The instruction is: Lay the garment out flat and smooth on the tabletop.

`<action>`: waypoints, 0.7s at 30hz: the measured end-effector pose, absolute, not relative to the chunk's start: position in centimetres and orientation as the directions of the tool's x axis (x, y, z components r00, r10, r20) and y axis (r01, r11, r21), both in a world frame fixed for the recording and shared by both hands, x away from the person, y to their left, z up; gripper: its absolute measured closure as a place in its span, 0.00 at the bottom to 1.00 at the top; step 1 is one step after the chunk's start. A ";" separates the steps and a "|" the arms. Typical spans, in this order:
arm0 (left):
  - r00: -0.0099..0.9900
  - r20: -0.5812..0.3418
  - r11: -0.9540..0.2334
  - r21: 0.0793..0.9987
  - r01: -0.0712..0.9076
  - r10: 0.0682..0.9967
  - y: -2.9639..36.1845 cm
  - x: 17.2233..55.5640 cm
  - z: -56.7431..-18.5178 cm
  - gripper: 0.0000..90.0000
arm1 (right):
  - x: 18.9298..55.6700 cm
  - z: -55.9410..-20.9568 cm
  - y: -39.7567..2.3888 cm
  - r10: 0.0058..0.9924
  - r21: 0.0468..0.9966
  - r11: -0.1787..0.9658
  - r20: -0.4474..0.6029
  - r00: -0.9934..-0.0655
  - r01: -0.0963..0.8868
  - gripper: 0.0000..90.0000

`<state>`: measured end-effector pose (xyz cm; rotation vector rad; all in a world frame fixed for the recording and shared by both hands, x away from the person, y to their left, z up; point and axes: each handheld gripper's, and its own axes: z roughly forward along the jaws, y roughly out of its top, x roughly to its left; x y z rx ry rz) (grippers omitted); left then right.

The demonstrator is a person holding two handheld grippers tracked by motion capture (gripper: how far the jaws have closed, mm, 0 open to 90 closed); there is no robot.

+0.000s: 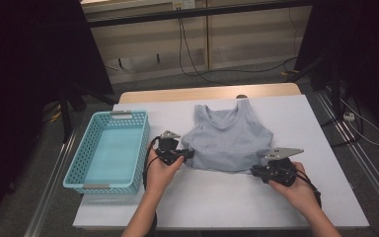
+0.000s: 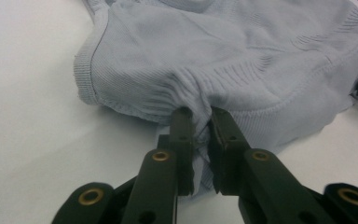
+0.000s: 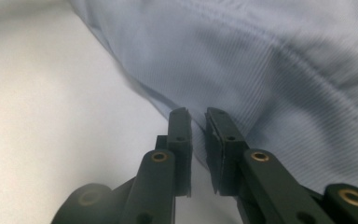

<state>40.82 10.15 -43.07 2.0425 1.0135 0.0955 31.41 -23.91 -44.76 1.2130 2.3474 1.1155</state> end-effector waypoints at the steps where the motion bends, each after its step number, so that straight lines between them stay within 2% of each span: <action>1: 0.671 -0.272 -0.325 0.711 0.623 0.690 10.2 40.8 -43.1 0.88 | 31.4 -44.6 -23.9 0.786 0.746 0.346 0.102 -0.610 0.570 0.86; 12: 0.652 -0.271 -0.292 0.728 0.620 0.708 11.2 40.0 -42.5 0.66 | 31.6 -43.4 -24.0 0.820 0.810 0.284 0.072 -0.568 0.513 0.66; 17: 0.647 -0.263 -0.284 0.736 0.614 0.716 11.8 39.7 -42.3 0.58 | 32.0 -43.2 -24.0 0.832 0.817 0.265 0.074 -0.549 0.511 0.60; 21: 0.646 -0.257 -0.302 0.721 0.623 0.719 12.3 39.5 -42.3 0.57 | 32.4 -43.1 -23.9 0.839 0.824 0.257 0.070 -0.539 0.506 0.56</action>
